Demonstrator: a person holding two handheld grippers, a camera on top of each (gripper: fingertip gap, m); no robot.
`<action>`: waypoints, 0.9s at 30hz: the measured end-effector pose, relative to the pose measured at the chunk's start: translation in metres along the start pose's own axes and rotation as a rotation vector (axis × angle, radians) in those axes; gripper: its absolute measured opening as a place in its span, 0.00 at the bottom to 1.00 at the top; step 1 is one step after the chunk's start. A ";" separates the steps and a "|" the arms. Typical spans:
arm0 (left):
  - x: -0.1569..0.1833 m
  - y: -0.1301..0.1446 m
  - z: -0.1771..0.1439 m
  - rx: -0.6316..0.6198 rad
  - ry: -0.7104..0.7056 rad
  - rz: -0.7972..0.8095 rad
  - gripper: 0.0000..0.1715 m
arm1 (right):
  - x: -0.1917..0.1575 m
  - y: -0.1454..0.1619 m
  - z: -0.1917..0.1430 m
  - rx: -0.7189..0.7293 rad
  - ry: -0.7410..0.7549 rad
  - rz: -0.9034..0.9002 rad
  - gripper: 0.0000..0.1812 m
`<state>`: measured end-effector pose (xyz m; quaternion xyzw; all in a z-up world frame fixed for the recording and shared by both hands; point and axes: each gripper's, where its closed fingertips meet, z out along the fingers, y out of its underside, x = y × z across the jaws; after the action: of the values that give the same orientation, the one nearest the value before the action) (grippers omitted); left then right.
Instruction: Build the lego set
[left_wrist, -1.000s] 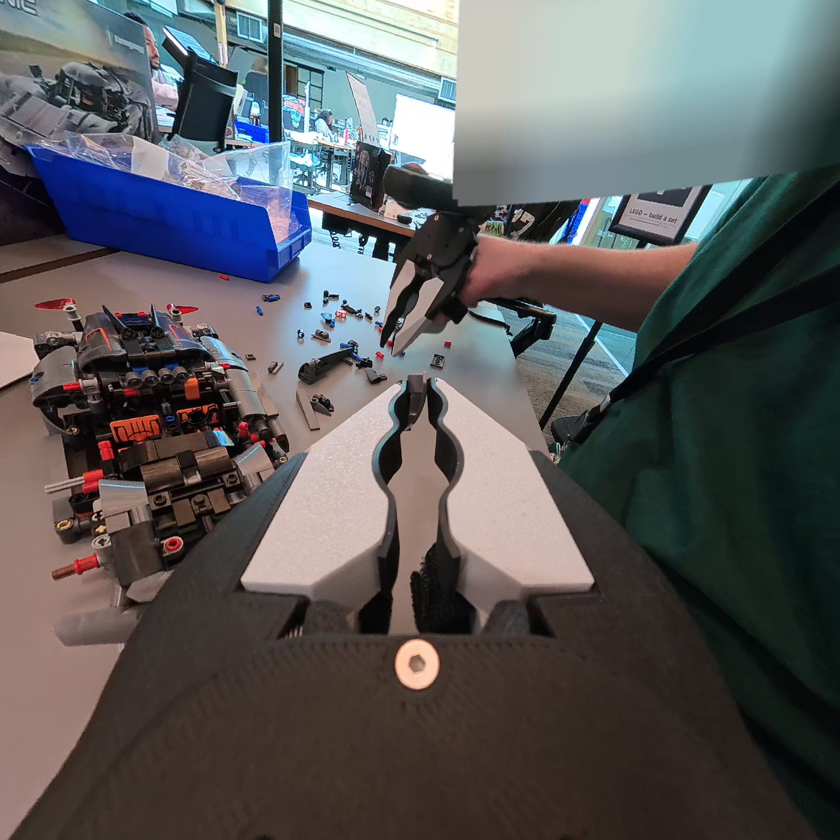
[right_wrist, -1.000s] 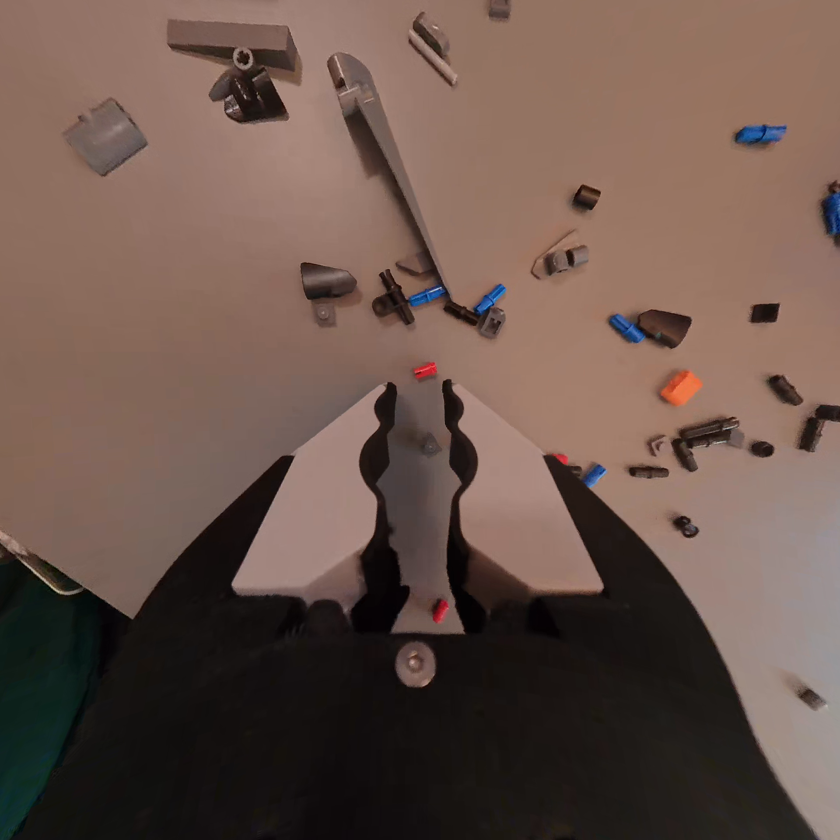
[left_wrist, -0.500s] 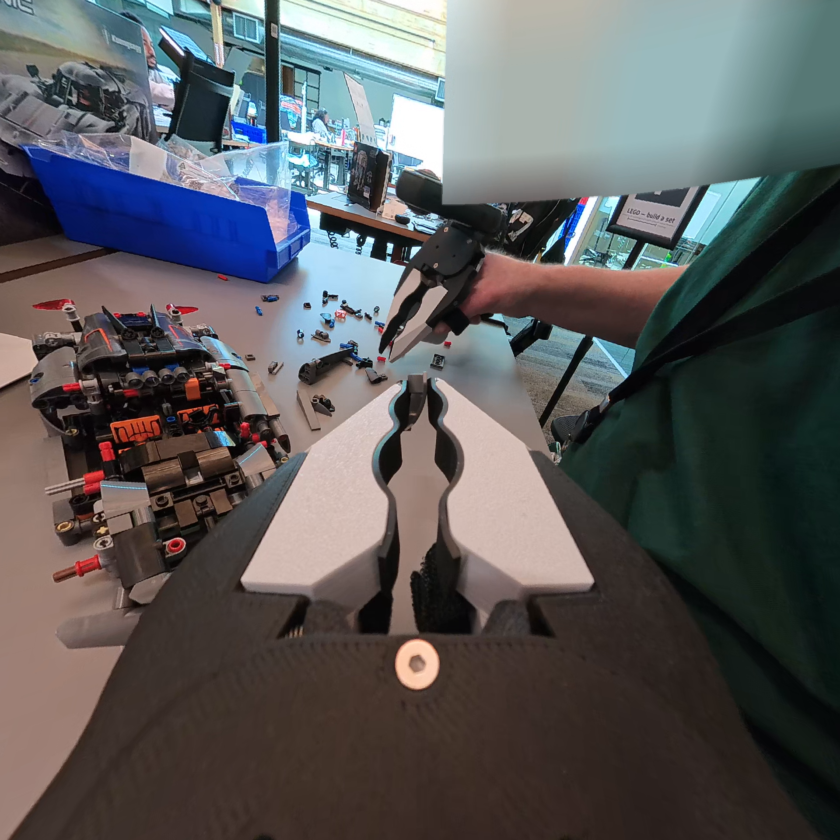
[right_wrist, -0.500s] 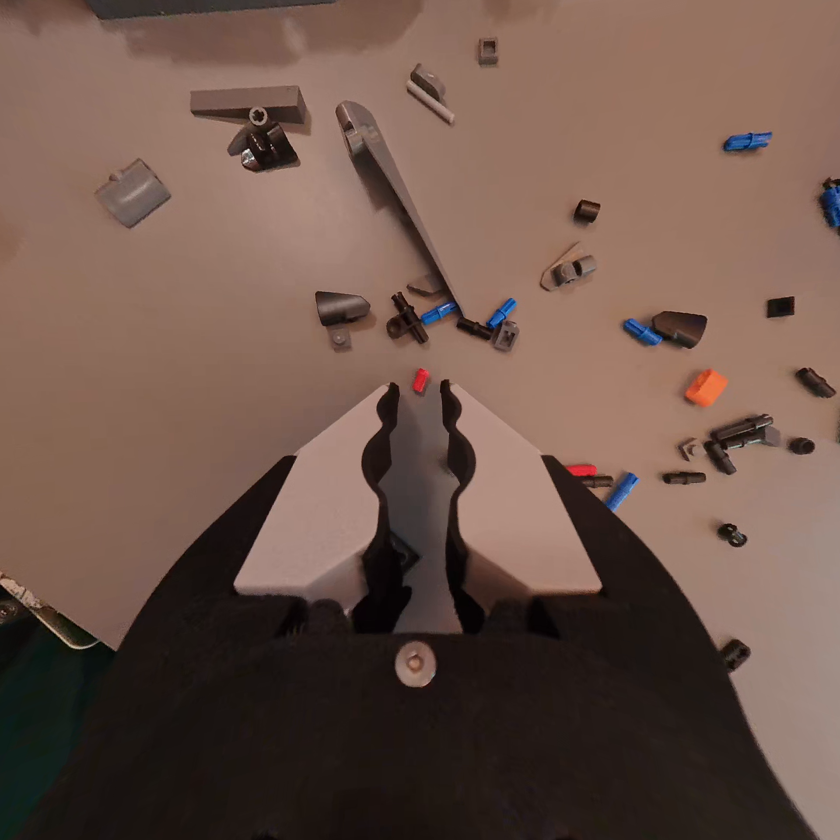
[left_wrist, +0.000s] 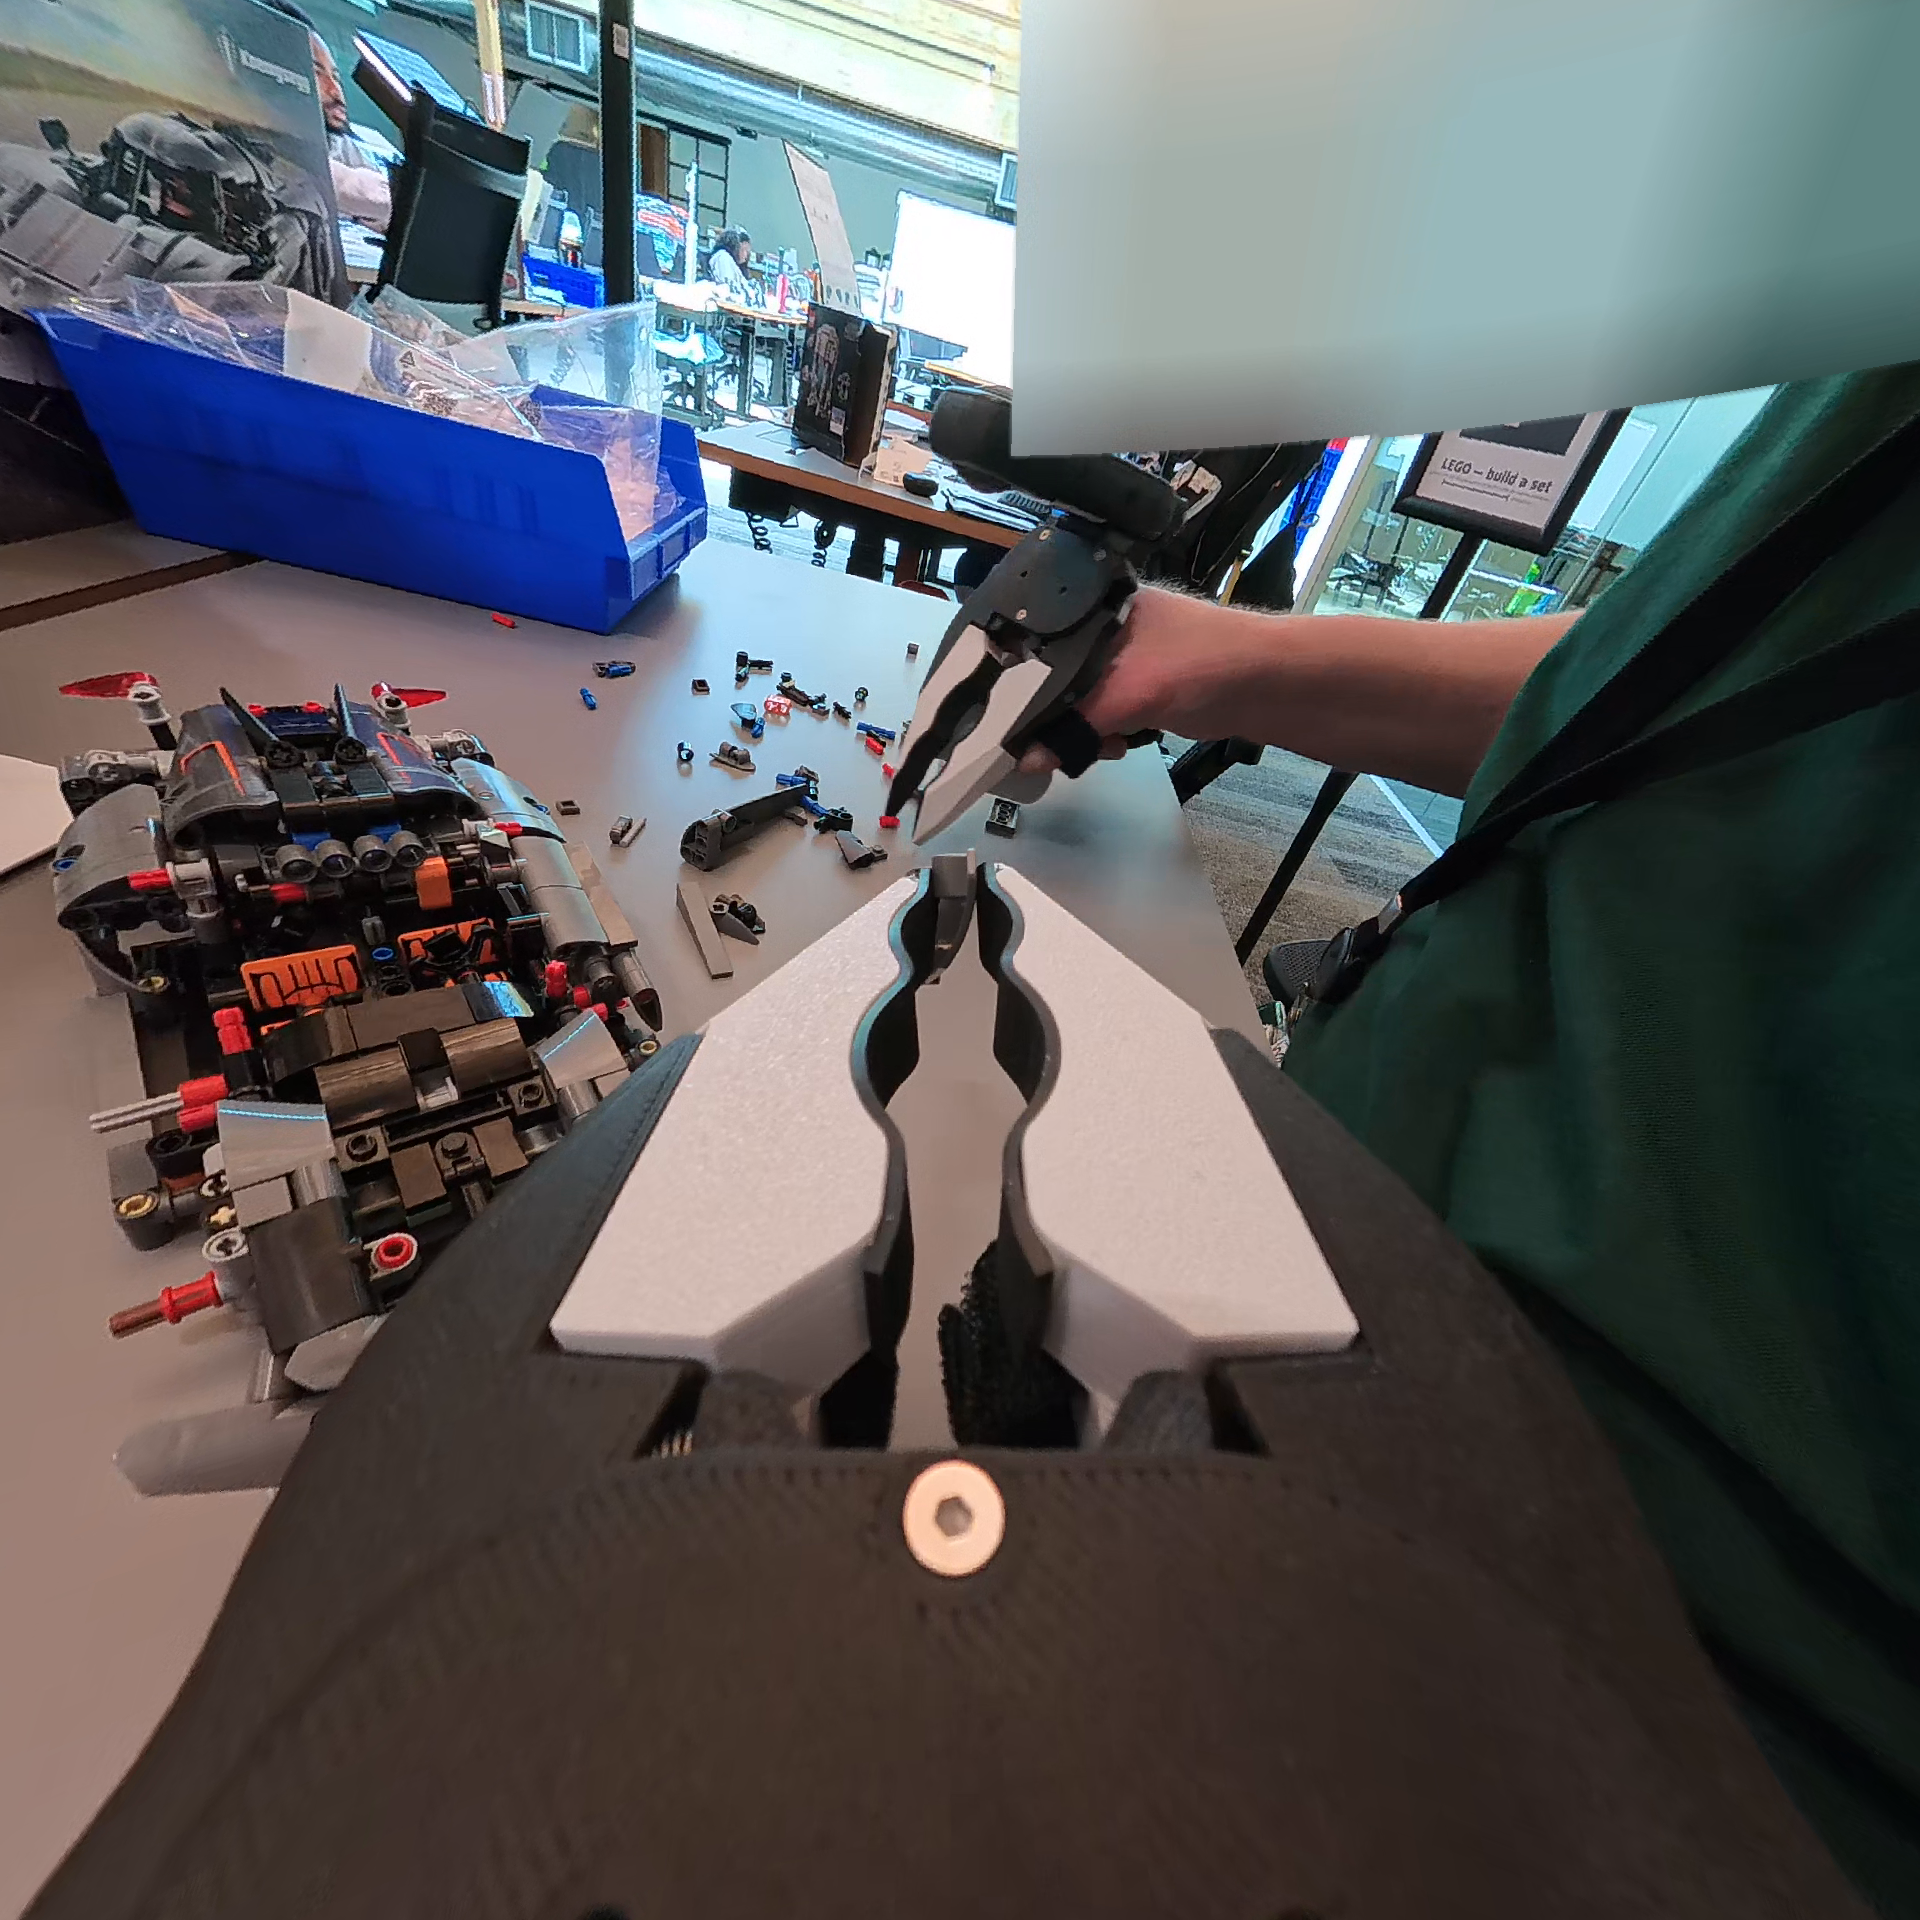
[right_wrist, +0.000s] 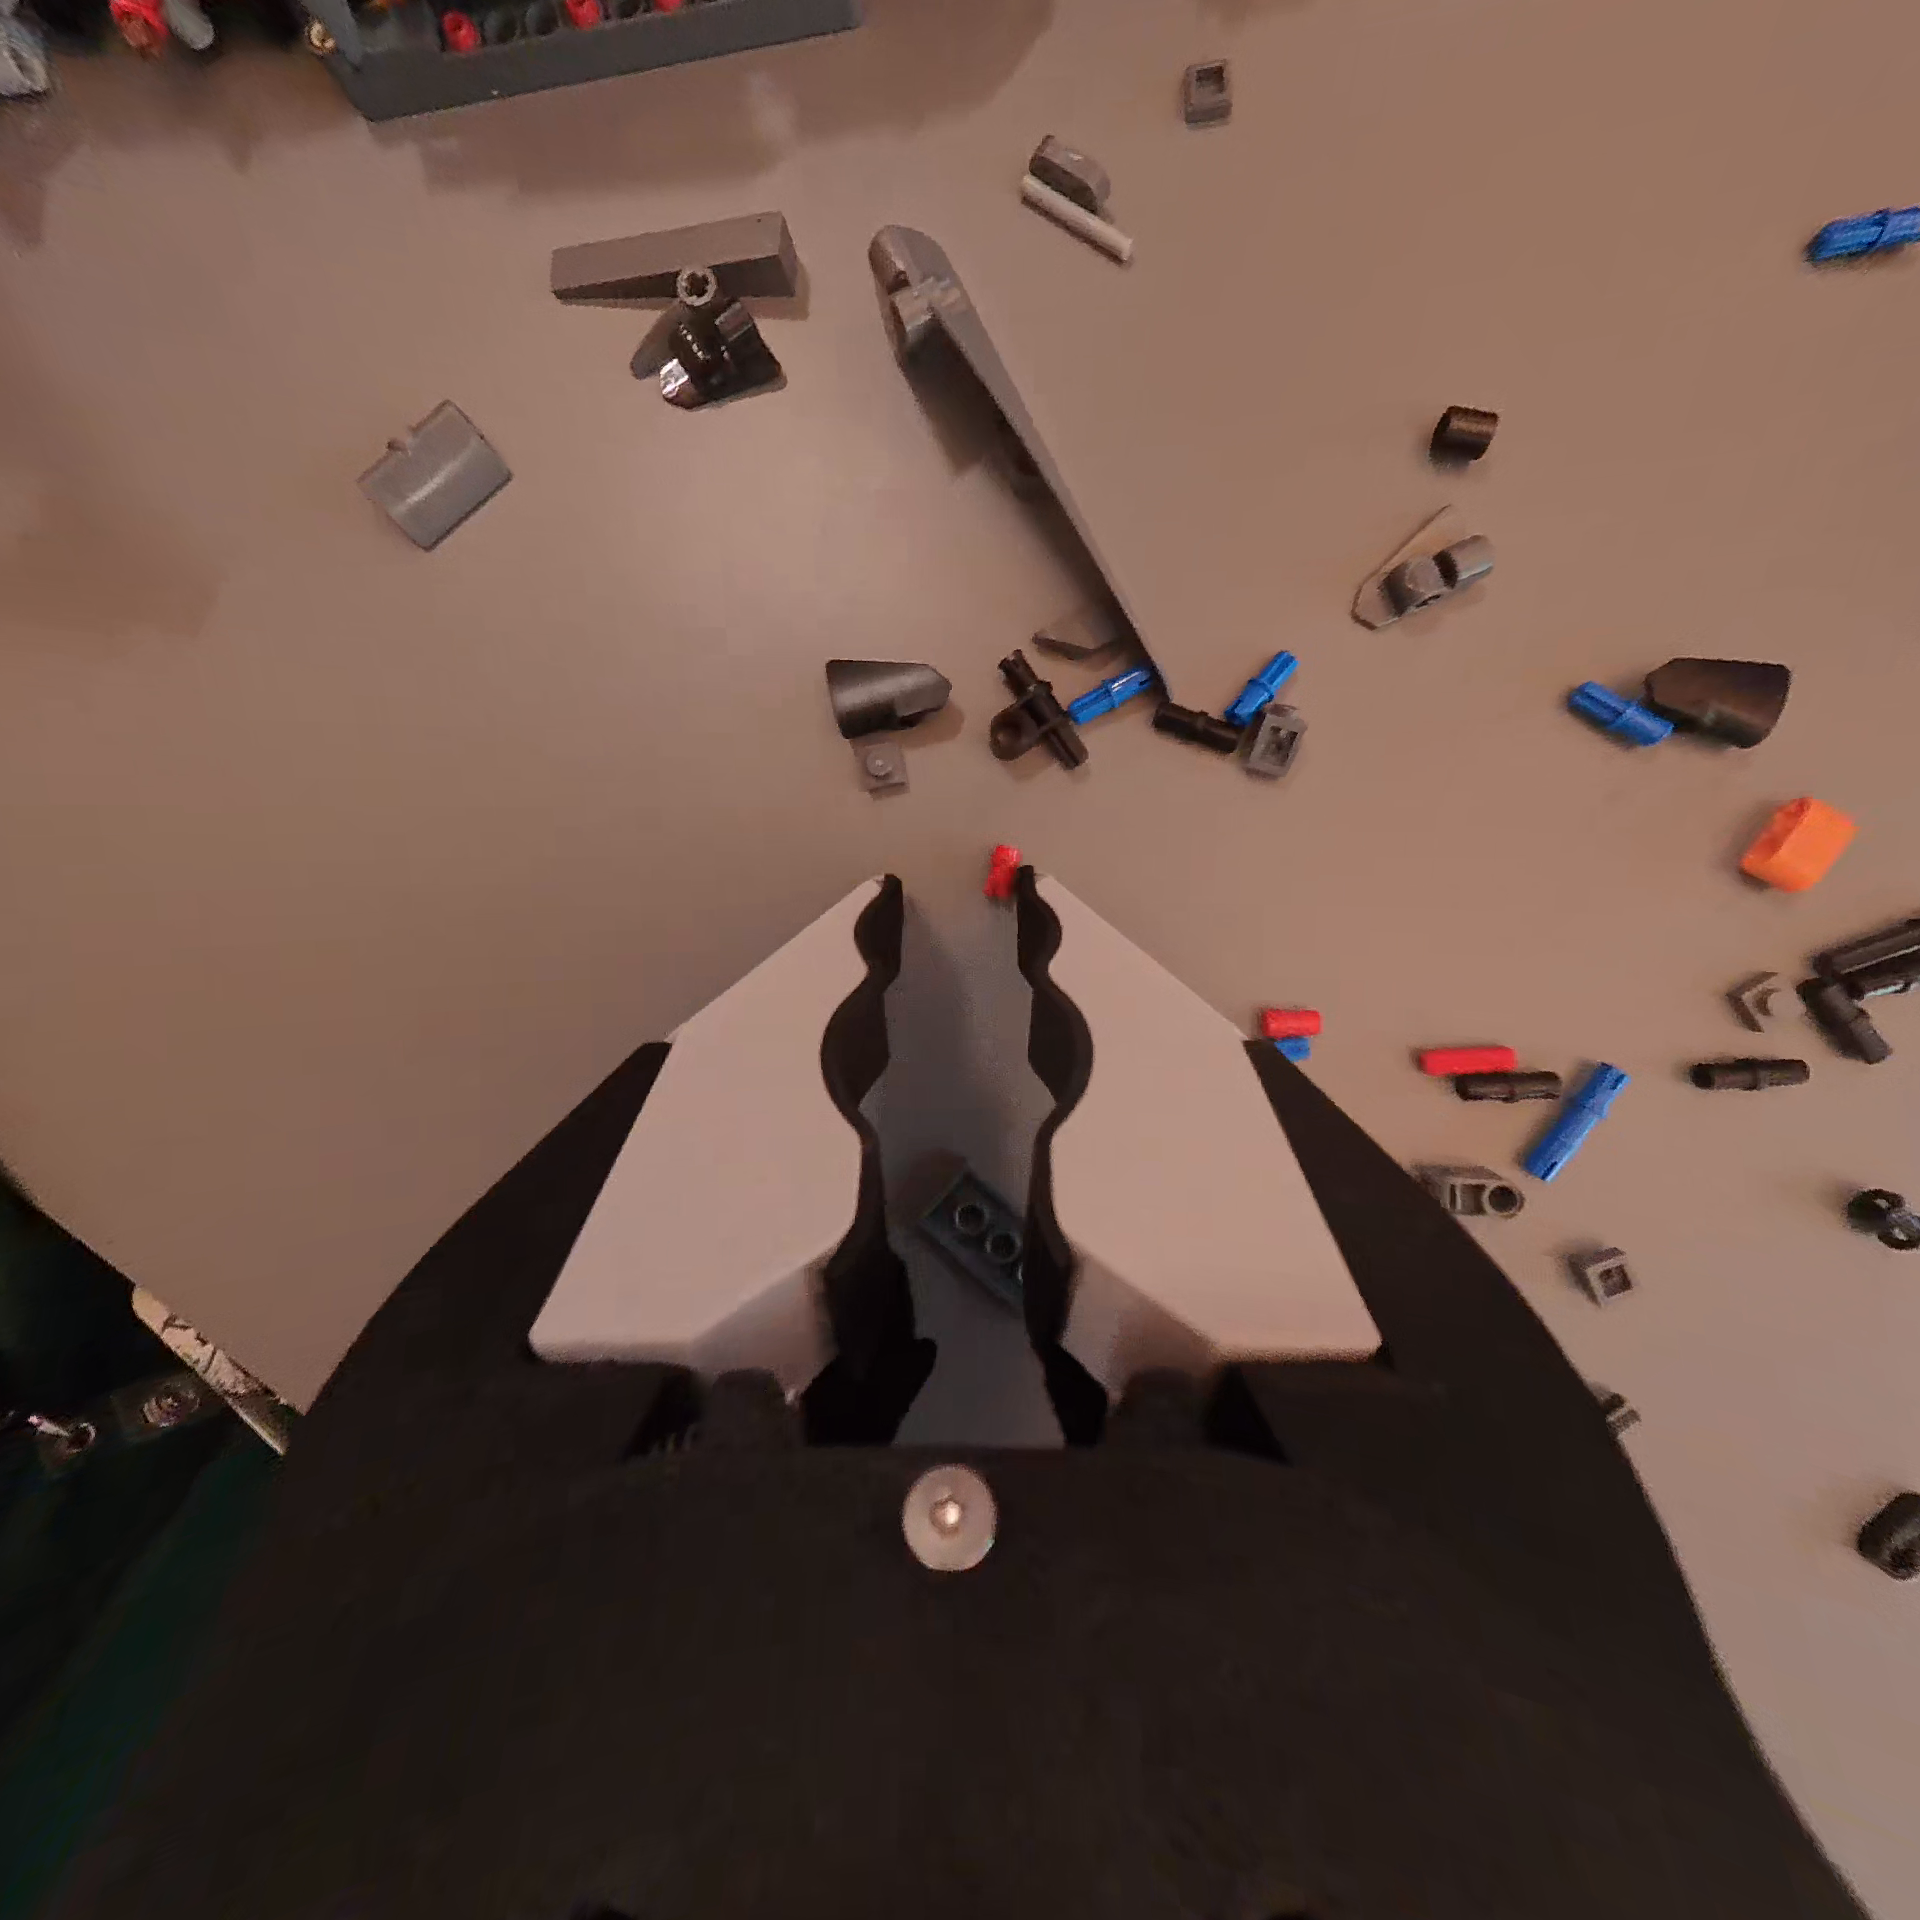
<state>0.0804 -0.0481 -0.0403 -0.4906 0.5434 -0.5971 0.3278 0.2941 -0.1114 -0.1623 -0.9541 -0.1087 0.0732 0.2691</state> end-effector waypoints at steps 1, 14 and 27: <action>0.000 0.000 0.001 -0.002 0.001 0.002 0.03 | 0.001 0.002 -0.001 -0.005 0.018 -0.003 0.10; 0.004 0.001 0.001 -0.013 -0.006 0.011 0.03 | -0.003 -0.001 0.001 -0.013 -0.025 -0.138 0.06; 0.000 0.003 0.001 -0.021 -0.016 0.008 0.03 | -0.014 -0.012 0.009 -0.015 -0.127 -0.409 0.02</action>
<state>0.0812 -0.0492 -0.0429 -0.4967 0.5490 -0.5862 0.3290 0.2770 -0.1005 -0.1623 -0.9078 -0.3172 0.0761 0.2637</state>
